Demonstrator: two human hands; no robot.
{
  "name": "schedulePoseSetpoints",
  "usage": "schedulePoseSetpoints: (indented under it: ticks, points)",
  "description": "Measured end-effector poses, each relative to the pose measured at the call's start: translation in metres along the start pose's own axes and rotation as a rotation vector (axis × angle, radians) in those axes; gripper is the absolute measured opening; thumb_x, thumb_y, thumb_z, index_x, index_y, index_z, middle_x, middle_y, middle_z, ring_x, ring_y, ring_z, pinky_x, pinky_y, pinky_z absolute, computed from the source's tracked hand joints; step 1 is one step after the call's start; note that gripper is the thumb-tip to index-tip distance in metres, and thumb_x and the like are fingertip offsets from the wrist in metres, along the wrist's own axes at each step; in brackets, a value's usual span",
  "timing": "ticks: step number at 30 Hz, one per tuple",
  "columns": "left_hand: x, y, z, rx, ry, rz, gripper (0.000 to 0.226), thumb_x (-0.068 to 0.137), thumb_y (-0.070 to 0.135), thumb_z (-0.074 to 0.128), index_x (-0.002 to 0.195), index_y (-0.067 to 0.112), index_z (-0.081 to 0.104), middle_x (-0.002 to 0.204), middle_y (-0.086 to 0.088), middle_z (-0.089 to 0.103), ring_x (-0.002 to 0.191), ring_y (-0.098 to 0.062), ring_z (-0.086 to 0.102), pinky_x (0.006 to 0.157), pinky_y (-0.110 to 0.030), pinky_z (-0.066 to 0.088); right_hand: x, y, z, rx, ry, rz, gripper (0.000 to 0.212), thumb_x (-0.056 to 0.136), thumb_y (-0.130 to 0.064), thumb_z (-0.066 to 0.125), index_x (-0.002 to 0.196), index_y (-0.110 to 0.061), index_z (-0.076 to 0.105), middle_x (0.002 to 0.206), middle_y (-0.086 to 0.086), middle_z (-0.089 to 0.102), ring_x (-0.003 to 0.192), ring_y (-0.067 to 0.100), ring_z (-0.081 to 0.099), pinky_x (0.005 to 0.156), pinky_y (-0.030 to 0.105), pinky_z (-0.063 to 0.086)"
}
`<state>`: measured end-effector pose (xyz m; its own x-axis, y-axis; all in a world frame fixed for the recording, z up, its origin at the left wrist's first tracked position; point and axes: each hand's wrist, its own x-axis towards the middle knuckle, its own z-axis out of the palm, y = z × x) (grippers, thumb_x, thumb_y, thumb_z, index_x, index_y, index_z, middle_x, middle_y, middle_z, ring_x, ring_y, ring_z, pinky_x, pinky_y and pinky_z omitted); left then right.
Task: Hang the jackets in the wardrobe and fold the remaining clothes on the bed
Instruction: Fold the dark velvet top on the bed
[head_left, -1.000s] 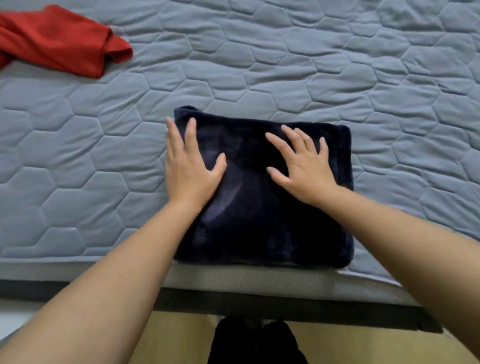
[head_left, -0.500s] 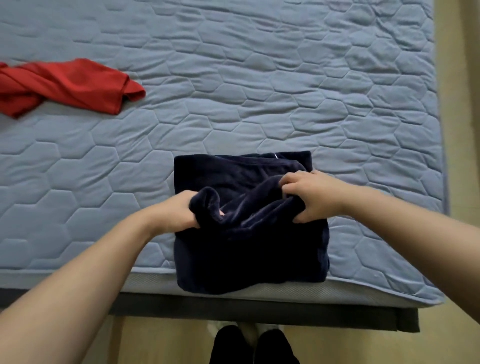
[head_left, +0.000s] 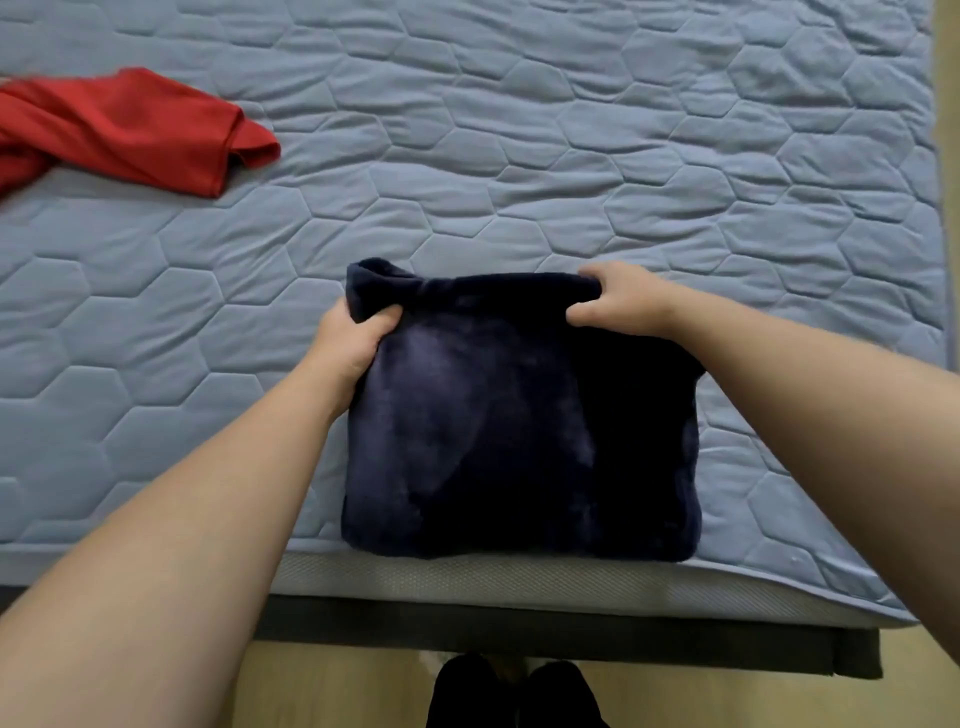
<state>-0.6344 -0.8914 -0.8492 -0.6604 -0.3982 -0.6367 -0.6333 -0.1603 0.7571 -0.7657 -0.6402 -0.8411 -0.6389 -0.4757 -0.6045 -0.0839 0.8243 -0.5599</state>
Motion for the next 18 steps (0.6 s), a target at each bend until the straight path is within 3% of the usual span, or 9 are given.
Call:
schedulePoseSetpoints:
  ticks: [2, 5, 7, 10, 11, 13, 15, 18]
  points:
    - [0.005, -0.006, 0.005, 0.006, 0.064, 0.036, 0.028, 0.091, 0.009, 0.059, 0.119, 0.012, 0.055, 0.105, -0.002, 0.062, 0.092, -0.014, 0.058, 0.069, -0.017, 0.047, 0.002, 0.007, 0.004, 0.083, -0.061, 0.062, 0.012, 0.081, -0.028, 0.065, 0.092, -0.022, 0.063, 0.085, -0.002, 0.068, 0.083, 0.018, 0.066, 0.063, 0.023, 0.048]
    - [0.000, -0.010, 0.002, -0.104, 0.073, 0.070, 0.027, 0.090, 0.004, 0.059, 0.115, 0.012, 0.056, 0.099, 0.001, 0.064, 0.083, -0.007, 0.061, 0.069, -0.013, 0.051, -0.012, 0.015, -0.024, 0.207, -0.407, 0.318, 0.040, 0.067, -0.036, 0.079, 0.102, -0.020, 0.067, 0.091, 0.004, 0.075, 0.082, 0.023, 0.072, 0.058, 0.025, 0.056]
    - [-0.005, -0.008, -0.001, -0.184, 0.048, 0.085, 0.024, 0.089, 0.002, 0.059, 0.110, 0.013, 0.056, 0.095, 0.001, 0.064, 0.079, -0.004, 0.062, 0.070, -0.014, 0.052, -0.018, 0.023, -0.045, 0.274, -0.419, 0.399, 0.049, 0.057, -0.034, 0.083, 0.099, -0.015, 0.068, 0.089, 0.010, 0.075, 0.077, 0.026, 0.073, 0.056, 0.030, 0.057]
    - [-0.008, -0.002, 0.000, -0.053, 0.103, 0.086, 0.025, 0.091, 0.007, 0.058, 0.115, 0.011, 0.053, 0.106, -0.005, 0.062, 0.091, -0.011, 0.063, 0.078, -0.018, 0.051, -0.018, 0.025, -0.045, 0.401, -0.149, 0.338, 0.027, 0.076, -0.016, 0.074, 0.102, -0.009, 0.066, 0.091, 0.012, 0.073, 0.072, 0.021, 0.071, 0.057, 0.025, 0.055]
    - [-0.008, 0.000, 0.001, 0.087, 0.151, 0.075, 0.034, 0.091, 0.013, 0.060, 0.123, 0.010, 0.048, 0.114, -0.005, 0.059, 0.101, -0.017, 0.061, 0.086, -0.023, 0.048, -0.019, 0.022, -0.037, 0.344, -0.051, 0.320, 0.027, 0.080, -0.015, 0.073, 0.105, -0.010, 0.065, 0.098, 0.012, 0.070, 0.081, 0.021, 0.070, 0.065, 0.025, 0.054]
    - [-0.015, 0.007, 0.002, 0.377, 0.286, 0.082, 0.060, 0.088, 0.024, 0.062, 0.139, 0.011, 0.033, 0.130, -0.007, 0.051, 0.120, -0.024, 0.049, 0.102, -0.032, 0.038, -0.022, 0.018, -0.015, 0.106, 0.200, 0.305, 0.049, 0.081, -0.022, 0.071, 0.125, -0.015, 0.054, 0.121, 0.010, 0.060, 0.111, 0.025, 0.058, 0.093, 0.035, 0.047]
    - [-0.036, 0.016, 0.003, 0.618, 0.365, 0.292, 0.070, 0.089, 0.026, 0.057, 0.147, 0.008, 0.021, 0.148, -0.015, 0.033, 0.137, -0.028, 0.030, 0.114, -0.036, 0.023, -0.042, 0.003, 0.007, -0.181, 0.482, 0.245, 0.064, 0.082, -0.027, 0.063, 0.140, -0.019, 0.039, 0.141, 0.008, 0.044, 0.133, 0.027, 0.038, 0.112, 0.051, 0.026]
    - [-0.079, 0.010, 0.017, 0.965, 0.300, 0.684, 0.069, 0.087, 0.034, 0.044, 0.149, 0.014, 0.022, 0.156, -0.012, 0.019, 0.145, -0.029, 0.015, 0.116, -0.046, 0.011, -0.078, -0.024, 0.046, -0.397, 0.687, -0.053, 0.066, 0.079, -0.029, 0.051, 0.143, -0.020, 0.037, 0.153, 0.007, 0.030, 0.143, 0.028, 0.022, 0.111, 0.061, 0.007]
